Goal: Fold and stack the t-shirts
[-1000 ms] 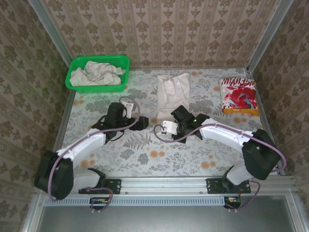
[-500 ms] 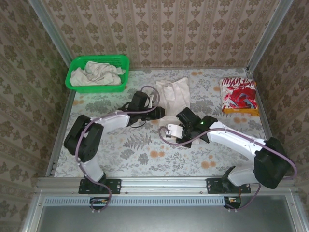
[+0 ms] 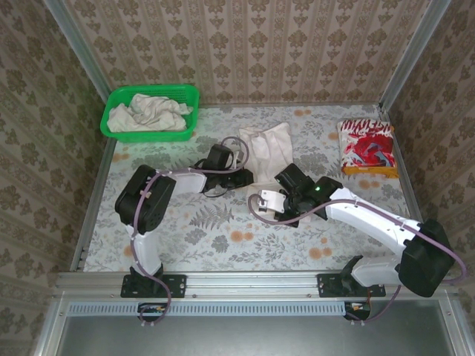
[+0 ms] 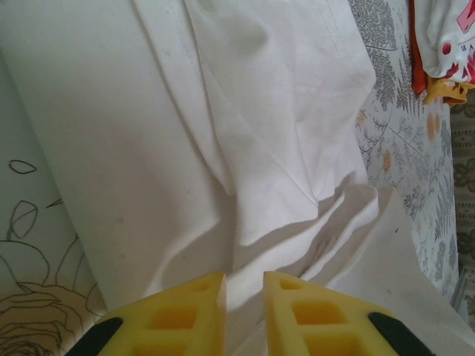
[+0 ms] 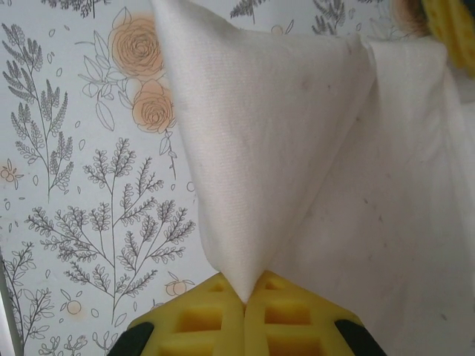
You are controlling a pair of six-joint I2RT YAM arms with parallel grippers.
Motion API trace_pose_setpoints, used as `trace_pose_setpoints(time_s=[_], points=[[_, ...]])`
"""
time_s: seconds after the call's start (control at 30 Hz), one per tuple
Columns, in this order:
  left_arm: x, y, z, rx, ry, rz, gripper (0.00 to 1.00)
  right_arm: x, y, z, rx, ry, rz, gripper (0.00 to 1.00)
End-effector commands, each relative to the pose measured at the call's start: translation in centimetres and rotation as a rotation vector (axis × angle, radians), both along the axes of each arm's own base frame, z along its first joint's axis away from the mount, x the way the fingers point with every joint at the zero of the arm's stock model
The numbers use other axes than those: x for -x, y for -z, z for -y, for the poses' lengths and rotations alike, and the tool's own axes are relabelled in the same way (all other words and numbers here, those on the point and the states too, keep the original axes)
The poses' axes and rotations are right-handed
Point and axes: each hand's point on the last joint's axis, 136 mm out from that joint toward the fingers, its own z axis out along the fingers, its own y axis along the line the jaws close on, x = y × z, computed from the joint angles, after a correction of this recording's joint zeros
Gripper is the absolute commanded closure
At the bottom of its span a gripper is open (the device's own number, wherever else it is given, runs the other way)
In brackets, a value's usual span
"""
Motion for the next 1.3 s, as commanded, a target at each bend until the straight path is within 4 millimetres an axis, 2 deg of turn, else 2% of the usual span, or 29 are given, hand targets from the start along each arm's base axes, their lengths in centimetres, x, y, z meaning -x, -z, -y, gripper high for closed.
trace_pose_setpoints(time_s=[0.0,0.07,0.13,0.33,0.43,0.6,0.7,0.83,0.93,1.0,1.13,1.27], points=[[0.8,1.7,-0.3,-0.006,0.023,-0.046,0.82,-0.7,-2.2,-0.3,-0.01,-0.026,0.059,1.0],[1.2,2.6,-0.6,-0.021,0.027,-0.066,0.9,-1.4,-2.6,-0.4,-0.003,-0.028,0.083,1.0],[1.8,3.5,-0.9,-0.039,0.032,-0.087,0.94,-2.3,-3.0,-0.3,0.005,-0.025,0.104,1.0],[3.1,5.2,-2.0,-0.065,0.036,-0.126,0.95,-6.1,-4.4,0.0,0.051,-0.033,0.185,1.0],[3.5,5.5,-2.5,-0.07,0.031,-0.141,0.96,-8.4,-4.2,-0.3,0.074,-0.041,0.188,1.0],[3.2,6.0,-4.5,-0.02,-0.059,-0.192,1.0,-12.1,-5.1,-0.6,0.109,-0.062,0.23,1.0],[2.8,6.3,-5.1,0.023,-0.112,-0.248,1.0,-13.3,-5.4,-0.9,0.129,-0.084,0.234,1.0],[2.2,4.7,-4.4,0.089,-0.097,-0.248,0.98,-13.5,-5.8,-1.3,0.126,-0.102,0.221,1.0],[1.5,2.8,-3.9,0.112,-0.088,-0.206,0.93,-12.7,-6.1,-1.1,0.12,-0.1,0.203,1.0],[0.7,1.4,-3.8,0.115,-0.091,-0.169,0.92,-11.5,-6.2,-0.9,0.109,-0.101,0.179,1.0],[-0.8,-0.9,-4.3,0.115,-0.118,-0.123,0.82,-8.7,-6.1,-0.8,0.067,-0.101,0.124,1.0],[-2.5,-1.8,-5.0,0.081,-0.168,-0.087,0.74,-6.8,-5.7,-0.5,0.054,-0.088,0.089,1.0]])
